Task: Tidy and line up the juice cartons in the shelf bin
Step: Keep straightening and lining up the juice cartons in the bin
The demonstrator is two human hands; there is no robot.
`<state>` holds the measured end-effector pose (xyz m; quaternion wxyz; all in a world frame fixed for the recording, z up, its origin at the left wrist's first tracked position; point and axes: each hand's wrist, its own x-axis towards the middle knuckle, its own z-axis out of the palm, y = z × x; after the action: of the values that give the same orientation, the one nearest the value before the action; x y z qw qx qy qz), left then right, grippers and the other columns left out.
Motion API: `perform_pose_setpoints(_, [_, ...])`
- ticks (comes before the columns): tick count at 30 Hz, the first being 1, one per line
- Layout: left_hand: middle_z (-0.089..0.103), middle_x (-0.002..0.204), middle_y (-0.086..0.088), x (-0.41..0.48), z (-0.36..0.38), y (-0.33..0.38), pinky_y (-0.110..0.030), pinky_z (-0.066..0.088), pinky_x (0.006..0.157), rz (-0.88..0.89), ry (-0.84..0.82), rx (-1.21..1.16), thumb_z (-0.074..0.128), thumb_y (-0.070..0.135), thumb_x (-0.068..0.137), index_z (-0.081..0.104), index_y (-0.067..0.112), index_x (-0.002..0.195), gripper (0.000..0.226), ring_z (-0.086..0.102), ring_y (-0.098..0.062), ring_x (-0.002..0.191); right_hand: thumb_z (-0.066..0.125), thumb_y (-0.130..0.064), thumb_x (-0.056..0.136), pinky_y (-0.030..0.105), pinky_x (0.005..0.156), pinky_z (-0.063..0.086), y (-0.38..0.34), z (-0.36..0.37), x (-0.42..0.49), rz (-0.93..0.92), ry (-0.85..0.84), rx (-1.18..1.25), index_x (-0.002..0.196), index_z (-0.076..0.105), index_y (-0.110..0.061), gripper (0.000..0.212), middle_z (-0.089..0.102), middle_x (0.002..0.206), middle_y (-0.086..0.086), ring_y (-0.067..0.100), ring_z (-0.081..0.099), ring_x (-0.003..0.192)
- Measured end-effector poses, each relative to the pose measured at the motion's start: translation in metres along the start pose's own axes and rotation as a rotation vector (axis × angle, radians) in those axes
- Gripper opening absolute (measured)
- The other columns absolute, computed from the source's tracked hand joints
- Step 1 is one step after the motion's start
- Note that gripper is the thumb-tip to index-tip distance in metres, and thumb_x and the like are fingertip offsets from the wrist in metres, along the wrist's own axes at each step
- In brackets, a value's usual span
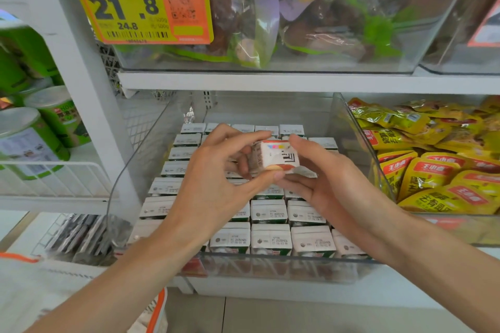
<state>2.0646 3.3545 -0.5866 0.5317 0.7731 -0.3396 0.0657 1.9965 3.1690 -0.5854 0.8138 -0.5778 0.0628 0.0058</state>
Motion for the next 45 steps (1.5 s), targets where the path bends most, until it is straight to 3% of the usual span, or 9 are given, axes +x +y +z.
perform_pose_setpoints(6, [0.060,0.110,0.005,0.002,-0.002,-0.003,-0.025,0.061,0.086,0.036,-0.027,-0.041,0.089,0.011,0.079,0.068,0.026,0.133,0.061,0.066,-0.017,0.094,0.072,-0.037,0.099,0.030,0.096,0.060,-0.003,-0.003,-0.001,0.067,0.021,0.220,0.119,0.078,-0.004,0.039,0.074,0.127,0.020,0.032,0.072,0.121])
perform_pose_setpoints(12, [0.068,0.122,0.021,0.003,-0.006,-0.008,-0.030,0.055,0.101,-0.116,-0.060,-0.005,0.084,0.039,0.081,0.066,0.040,0.129,0.051,0.063,-0.001,0.117,0.055,-0.034,0.111,0.036,0.088,0.064,-0.003,0.000,-0.001,0.155,0.060,0.330,0.138,0.065,-0.009,0.038,0.074,0.124,0.025,0.042,0.074,0.112])
perform_pose_setpoints(15, [0.074,0.112,0.027,0.003,-0.005,-0.004,-0.015,0.055,0.092,-0.154,-0.074,-0.108,0.080,0.041,0.081,0.069,0.037,0.125,0.046,0.069,0.005,0.107,0.045,-0.038,0.113,0.033,0.073,0.066,-0.002,0.001,0.000,0.201,0.080,0.253,0.140,0.060,-0.013,0.041,0.076,0.117,0.027,0.043,0.077,0.105])
perform_pose_setpoints(20, [0.073,0.115,0.025,0.005,-0.008,-0.003,-0.010,0.051,0.094,-0.174,0.024,-0.103,0.079,0.044,0.080,0.066,0.039,0.130,0.052,0.066,0.006,0.111,0.066,-0.054,0.097,0.029,0.061,0.062,0.000,0.001,0.004,0.117,0.148,0.044,0.112,0.079,-0.015,0.044,0.080,0.101,0.014,0.032,0.079,0.089])
perform_pose_setpoints(25, [0.071,0.119,0.027,0.005,-0.008,-0.005,-0.005,0.052,0.084,-0.240,-0.006,-0.233,0.083,0.027,0.080,0.066,0.037,0.135,0.058,0.064,0.013,0.113,0.088,-0.028,0.082,0.031,0.096,0.058,0.005,-0.006,0.001,-0.083,0.116,-0.121,0.122,0.076,-0.022,0.042,0.077,0.124,0.002,0.019,0.077,0.109])
perform_pose_setpoints(28, [0.069,0.124,0.019,0.004,-0.008,-0.006,-0.016,0.058,0.087,-0.457,-0.034,-0.353,0.086,0.041,0.069,0.061,0.040,0.141,0.076,0.073,0.002,0.106,0.090,-0.002,0.078,0.025,0.090,0.060,0.006,-0.004,-0.002,-0.204,0.134,-0.257,0.120,0.074,-0.028,0.052,0.077,0.121,-0.006,0.015,0.076,0.111])
perform_pose_setpoints(32, [0.081,0.111,0.003,0.004,-0.007,-0.010,-0.026,0.063,0.086,-0.643,-0.036,-0.665,0.092,0.029,0.062,0.067,0.026,0.125,0.068,0.079,-0.019,0.099,0.087,0.011,0.076,0.029,0.091,0.062,0.010,0.001,-0.002,-0.291,0.110,-0.370,0.117,0.071,-0.025,0.057,0.079,0.113,-0.004,0.015,0.075,0.111])
perform_pose_setpoints(38, [0.077,0.119,0.010,0.007,-0.006,-0.012,-0.020,0.060,0.086,-0.482,0.030,-0.492,0.089,-0.002,0.073,0.072,0.028,0.124,0.062,0.076,-0.009,0.106,0.085,-0.005,0.086,0.018,0.078,0.061,0.011,0.004,0.000,-0.277,0.099,-0.338,0.119,0.071,-0.026,0.042,0.077,0.116,-0.012,0.011,0.078,0.101])
perform_pose_setpoints(45, [0.075,0.116,0.013,0.006,-0.009,-0.003,-0.019,0.059,0.085,-0.238,0.022,-0.372,0.092,-0.005,0.070,0.075,0.037,0.118,0.066,0.075,-0.009,0.106,0.086,-0.008,0.085,0.023,0.092,0.060,0.016,0.001,0.003,-0.327,0.043,-0.514,0.128,0.070,-0.025,0.049,0.079,0.117,-0.013,0.010,0.077,0.105])
